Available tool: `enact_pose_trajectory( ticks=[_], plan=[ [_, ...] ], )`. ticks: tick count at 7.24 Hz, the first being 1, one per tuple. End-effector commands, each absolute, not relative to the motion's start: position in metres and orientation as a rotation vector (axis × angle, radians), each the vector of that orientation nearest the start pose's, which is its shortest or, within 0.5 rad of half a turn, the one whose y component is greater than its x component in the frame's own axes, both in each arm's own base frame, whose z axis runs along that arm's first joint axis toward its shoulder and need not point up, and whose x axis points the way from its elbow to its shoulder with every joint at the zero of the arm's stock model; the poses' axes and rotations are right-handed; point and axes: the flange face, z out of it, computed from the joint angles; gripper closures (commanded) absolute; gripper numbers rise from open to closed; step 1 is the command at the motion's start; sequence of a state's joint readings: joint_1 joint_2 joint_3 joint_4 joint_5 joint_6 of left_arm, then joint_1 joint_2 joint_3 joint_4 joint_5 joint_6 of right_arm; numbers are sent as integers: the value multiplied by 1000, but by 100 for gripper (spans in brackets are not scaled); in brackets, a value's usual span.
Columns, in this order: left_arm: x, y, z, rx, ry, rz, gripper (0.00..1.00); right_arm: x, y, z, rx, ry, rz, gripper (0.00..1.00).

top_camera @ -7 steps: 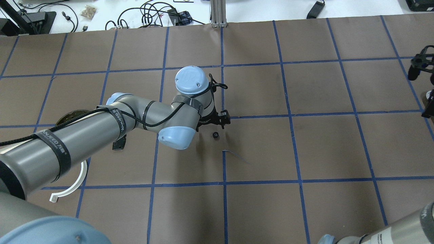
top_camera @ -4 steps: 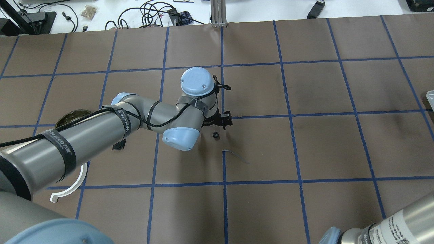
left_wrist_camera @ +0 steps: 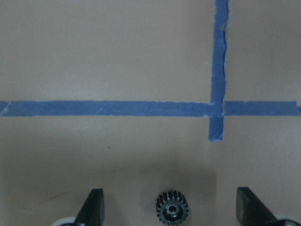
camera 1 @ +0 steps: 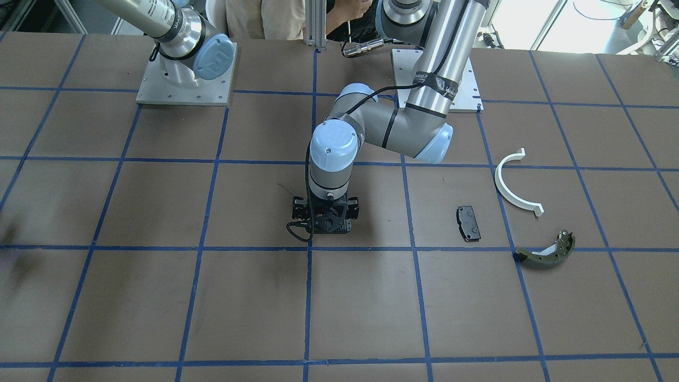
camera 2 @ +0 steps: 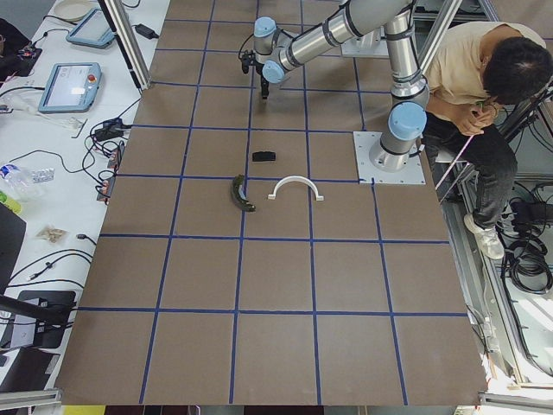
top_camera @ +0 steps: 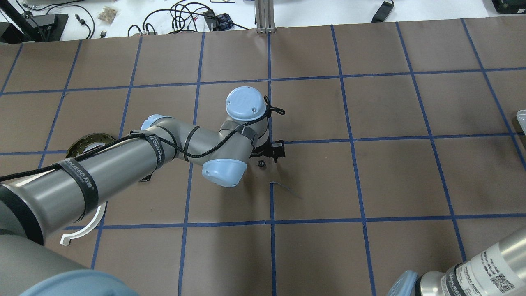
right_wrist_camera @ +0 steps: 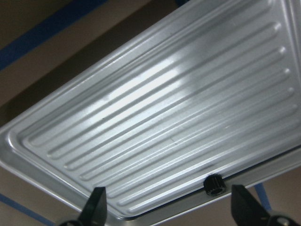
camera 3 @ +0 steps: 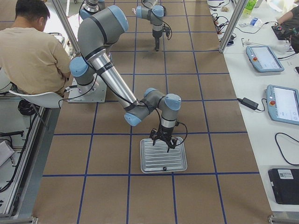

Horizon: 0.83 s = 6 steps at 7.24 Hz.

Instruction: Place bearing gear from tray to pile

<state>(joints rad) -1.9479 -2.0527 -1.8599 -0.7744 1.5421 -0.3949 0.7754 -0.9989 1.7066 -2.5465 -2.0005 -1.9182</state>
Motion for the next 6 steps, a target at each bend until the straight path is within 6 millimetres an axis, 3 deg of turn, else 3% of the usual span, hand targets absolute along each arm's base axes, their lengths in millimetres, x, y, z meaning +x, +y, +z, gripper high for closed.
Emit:
enact_pose_trajectory(
  ticks=[1,2,3,5,6],
  plan=[
    [-340,-490,168,-29,3174,-18,66,-433,-546,186,-1871,2871,656,10],
    [-341,-488,167,-26,3173,-14,93,-448,-554,175,-1940,2809,668,10],
    [-340,-490,169,-29,3173,-19,100,-455,-551,169,-1971,2767,677,10],
    [-337,-493,184,-31,3182,-52,100,-460,-549,165,-1980,2748,684,23],
    [-326,-501,193,-52,3184,-65,100,-464,-545,164,-1966,2752,691,26]
  ],
)
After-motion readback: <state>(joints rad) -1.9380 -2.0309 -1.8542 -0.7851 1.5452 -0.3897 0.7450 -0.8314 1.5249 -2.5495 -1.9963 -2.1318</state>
